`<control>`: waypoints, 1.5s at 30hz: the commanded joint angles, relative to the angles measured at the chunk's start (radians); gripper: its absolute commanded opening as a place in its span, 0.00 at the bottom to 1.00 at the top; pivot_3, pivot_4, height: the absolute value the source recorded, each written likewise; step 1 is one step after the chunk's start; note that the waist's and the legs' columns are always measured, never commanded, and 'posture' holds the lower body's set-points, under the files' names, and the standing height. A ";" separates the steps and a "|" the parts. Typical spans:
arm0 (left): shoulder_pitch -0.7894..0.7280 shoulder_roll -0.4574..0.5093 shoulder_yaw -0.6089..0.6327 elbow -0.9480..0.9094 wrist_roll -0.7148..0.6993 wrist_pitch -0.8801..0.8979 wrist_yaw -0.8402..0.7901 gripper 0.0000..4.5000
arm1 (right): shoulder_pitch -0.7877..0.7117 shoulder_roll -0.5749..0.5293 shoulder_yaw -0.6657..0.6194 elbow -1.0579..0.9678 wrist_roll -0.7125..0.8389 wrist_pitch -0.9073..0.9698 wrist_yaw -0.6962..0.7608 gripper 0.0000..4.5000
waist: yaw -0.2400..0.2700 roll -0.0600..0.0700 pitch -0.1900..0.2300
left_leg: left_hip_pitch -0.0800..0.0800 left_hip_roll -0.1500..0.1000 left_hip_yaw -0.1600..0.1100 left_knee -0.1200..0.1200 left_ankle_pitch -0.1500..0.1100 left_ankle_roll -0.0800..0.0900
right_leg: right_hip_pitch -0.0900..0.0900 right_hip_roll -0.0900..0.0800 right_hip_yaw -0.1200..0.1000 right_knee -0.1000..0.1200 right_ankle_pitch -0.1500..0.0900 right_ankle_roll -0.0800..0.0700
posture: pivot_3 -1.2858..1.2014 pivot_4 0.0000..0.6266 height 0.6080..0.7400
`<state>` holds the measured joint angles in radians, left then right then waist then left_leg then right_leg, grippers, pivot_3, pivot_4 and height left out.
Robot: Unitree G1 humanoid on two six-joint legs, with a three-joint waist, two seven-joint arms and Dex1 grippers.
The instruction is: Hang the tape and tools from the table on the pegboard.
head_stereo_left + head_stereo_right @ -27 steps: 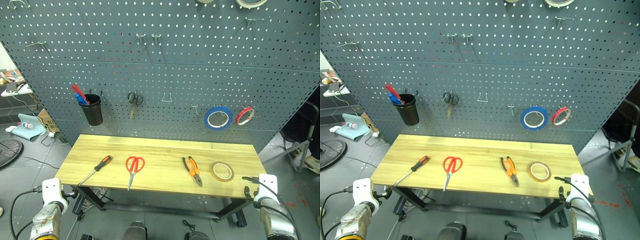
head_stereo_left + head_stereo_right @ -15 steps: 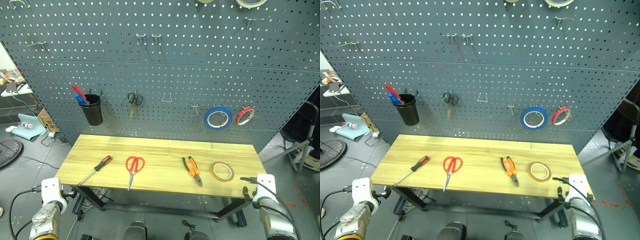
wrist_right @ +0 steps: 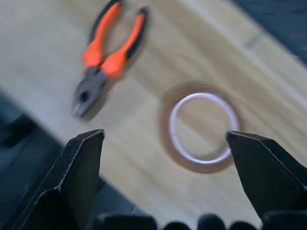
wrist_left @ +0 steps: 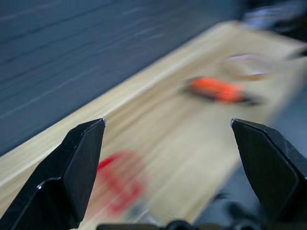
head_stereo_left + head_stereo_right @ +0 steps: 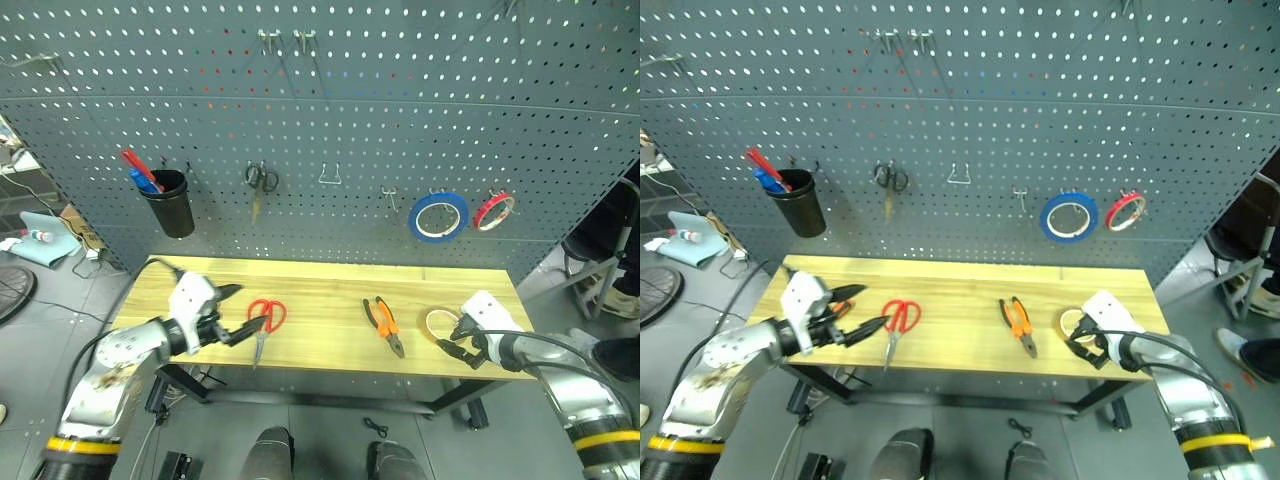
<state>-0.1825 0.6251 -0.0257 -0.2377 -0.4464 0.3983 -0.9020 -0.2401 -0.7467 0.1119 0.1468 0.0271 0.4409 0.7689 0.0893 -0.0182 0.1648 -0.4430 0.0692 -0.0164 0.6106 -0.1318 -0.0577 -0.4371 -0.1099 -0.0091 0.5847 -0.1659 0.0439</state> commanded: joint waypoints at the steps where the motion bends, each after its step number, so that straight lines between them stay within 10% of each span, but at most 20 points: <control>1: -0.120 -0.052 -0.093 -0.036 -0.073 0.051 -0.101 0.99 | -0.121 0.004 0.040 0.116 -0.031 -0.044 0.057 1.00 | -0.012 -0.004 0.030 | -0.003 0.000 0.000 0.001 0.002 0.004 | -0.002 0.001 0.001 0.002 0.000 0.000 | 0.57 0.44 0.98; 21: -0.211 -0.095 -0.188 0.025 -0.041 0.024 -0.231 0.99 | -0.514 0.194 0.129 0.845 -0.174 -0.256 0.057 1.00 | -0.057 -0.014 0.177 | -0.017 -0.004 -0.008 0.001 0.009 0.015 | -0.021 0.020 0.031 0.028 -0.011 0.003 | 0.57 0.67 0.98; 33: -0.219 -0.118 -0.173 0.040 -0.032 0.004 -0.205 1.00 | -0.526 0.193 0.111 0.911 -0.197 -0.285 0.045 0.13 | -0.052 -0.015 0.178 | -0.017 -0.005 -0.008 0.001 0.009 0.015 | -0.020 0.020 0.031 0.028 -0.011 0.002 | 0.58 0.61 0.98; 39: -0.237 -0.136 -0.091 0.013 -0.114 0.094 -0.143 1.00 | -0.392 0.100 0.097 0.605 -0.210 -0.344 0.026 0.06 | -0.042 -0.016 0.176 | -0.017 -0.005 -0.009 0.001 0.009 0.014 | -0.020 0.020 0.031 0.027 -0.011 0.003 | 0.58 0.49 0.98; 45: -0.221 -0.106 0.164 -0.086 -0.424 0.364 0.016 1.00 | -0.103 0.079 -0.063 -0.213 -0.159 -0.286 -0.068 0.06 | -0.060 -0.013 0.170 | -0.019 -0.006 -0.009 0.000 0.010 0.013 | -0.022 0.020 0.031 0.027 -0.007 0.013 | 0.56 0.34 0.98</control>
<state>-0.4128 0.5098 0.0598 -0.2645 -0.7611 0.6980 -0.9314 -0.3562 -0.6583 0.1080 0.1305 -0.1364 0.1815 0.7500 0.0292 -0.0312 0.3346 -0.4616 0.0633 -0.0257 0.6104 -0.1218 -0.0447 -0.4592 -0.0902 0.0220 0.6122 -0.1727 0.0566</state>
